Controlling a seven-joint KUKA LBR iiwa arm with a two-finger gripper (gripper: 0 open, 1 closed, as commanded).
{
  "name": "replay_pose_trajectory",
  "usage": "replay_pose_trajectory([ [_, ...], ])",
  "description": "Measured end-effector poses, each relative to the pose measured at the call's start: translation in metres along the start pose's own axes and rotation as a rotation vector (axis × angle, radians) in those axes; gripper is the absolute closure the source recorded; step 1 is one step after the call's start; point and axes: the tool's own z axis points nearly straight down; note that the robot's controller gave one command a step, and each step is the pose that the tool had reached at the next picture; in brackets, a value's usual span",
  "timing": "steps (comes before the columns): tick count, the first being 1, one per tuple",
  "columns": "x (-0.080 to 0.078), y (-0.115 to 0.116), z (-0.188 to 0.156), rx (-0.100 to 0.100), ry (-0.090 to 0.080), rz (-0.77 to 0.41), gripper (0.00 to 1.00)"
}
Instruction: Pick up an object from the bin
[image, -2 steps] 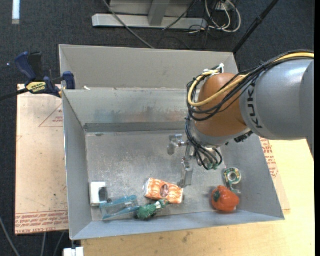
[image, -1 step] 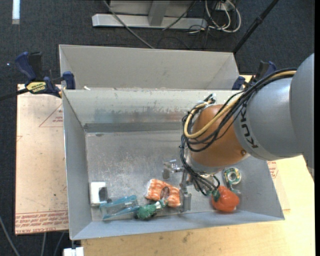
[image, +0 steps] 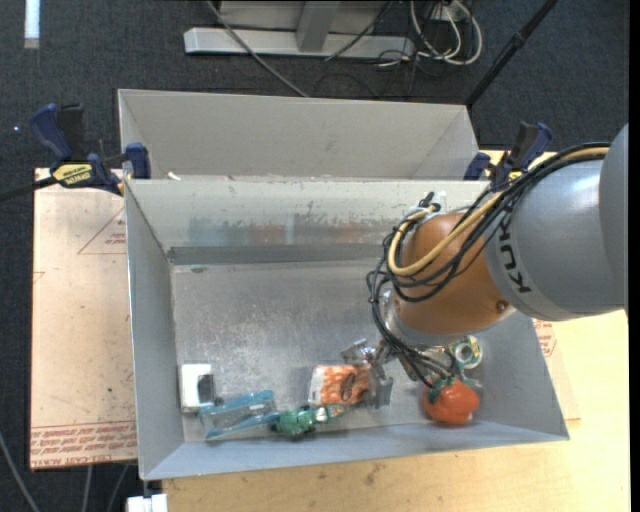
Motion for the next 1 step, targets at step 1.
replay_pose_trajectory([
  [1,0.0000,0.0000,0.0000,0.000,0.000,0.000,1.00],
])
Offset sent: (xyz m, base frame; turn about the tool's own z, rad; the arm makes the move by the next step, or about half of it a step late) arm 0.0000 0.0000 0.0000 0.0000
